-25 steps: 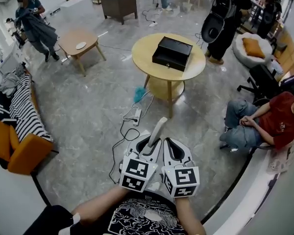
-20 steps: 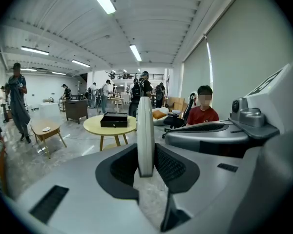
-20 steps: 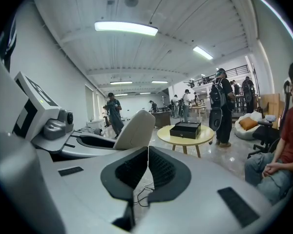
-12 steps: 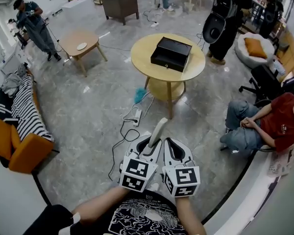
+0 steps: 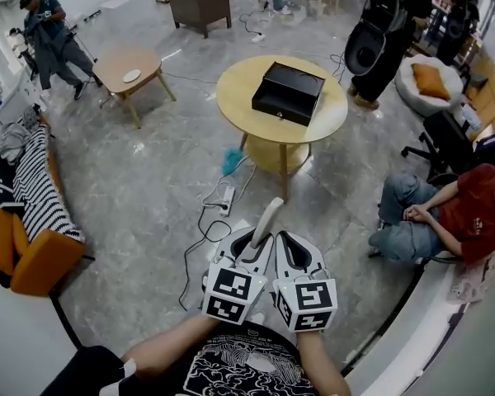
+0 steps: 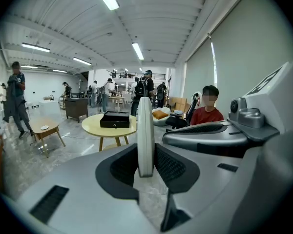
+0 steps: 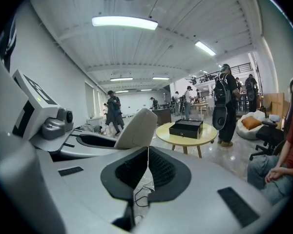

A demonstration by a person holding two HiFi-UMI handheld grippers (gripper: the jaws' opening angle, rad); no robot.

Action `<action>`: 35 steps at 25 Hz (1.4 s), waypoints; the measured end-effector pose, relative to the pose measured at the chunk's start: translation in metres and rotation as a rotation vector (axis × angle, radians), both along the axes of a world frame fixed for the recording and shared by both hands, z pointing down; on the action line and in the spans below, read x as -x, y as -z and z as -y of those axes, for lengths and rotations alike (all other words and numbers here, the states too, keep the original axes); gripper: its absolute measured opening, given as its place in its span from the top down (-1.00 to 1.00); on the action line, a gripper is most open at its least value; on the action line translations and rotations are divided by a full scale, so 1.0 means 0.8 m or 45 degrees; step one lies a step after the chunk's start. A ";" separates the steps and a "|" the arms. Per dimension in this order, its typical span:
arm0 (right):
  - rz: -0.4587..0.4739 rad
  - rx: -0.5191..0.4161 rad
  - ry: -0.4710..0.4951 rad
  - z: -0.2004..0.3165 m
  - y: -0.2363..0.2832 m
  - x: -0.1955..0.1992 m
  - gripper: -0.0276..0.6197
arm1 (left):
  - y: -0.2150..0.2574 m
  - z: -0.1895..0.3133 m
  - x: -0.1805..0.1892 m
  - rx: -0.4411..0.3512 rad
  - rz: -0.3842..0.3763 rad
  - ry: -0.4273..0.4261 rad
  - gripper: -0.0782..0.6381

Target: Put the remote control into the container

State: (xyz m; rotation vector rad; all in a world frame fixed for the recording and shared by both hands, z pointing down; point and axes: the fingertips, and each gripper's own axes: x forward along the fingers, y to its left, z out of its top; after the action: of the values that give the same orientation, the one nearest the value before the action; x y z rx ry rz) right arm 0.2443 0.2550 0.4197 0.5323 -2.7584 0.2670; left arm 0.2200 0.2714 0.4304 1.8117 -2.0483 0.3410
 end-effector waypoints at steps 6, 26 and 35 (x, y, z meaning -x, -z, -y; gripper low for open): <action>-0.015 0.008 -0.012 0.037 -0.007 0.057 0.84 | -0.008 0.037 0.058 0.002 -0.027 0.003 0.49; -0.063 0.015 -0.102 0.123 0.005 0.280 0.84 | 0.011 0.126 0.289 -0.070 -0.085 -0.062 0.49; -0.077 -0.020 -0.103 0.126 0.010 0.359 0.84 | 0.013 0.128 0.369 -0.099 -0.099 -0.065 0.49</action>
State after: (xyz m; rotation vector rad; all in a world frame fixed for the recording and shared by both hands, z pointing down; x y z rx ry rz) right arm -0.0431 0.1541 0.4117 0.6464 -2.6866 0.2440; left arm -0.0751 0.1687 0.4197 1.8948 -1.9909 0.2047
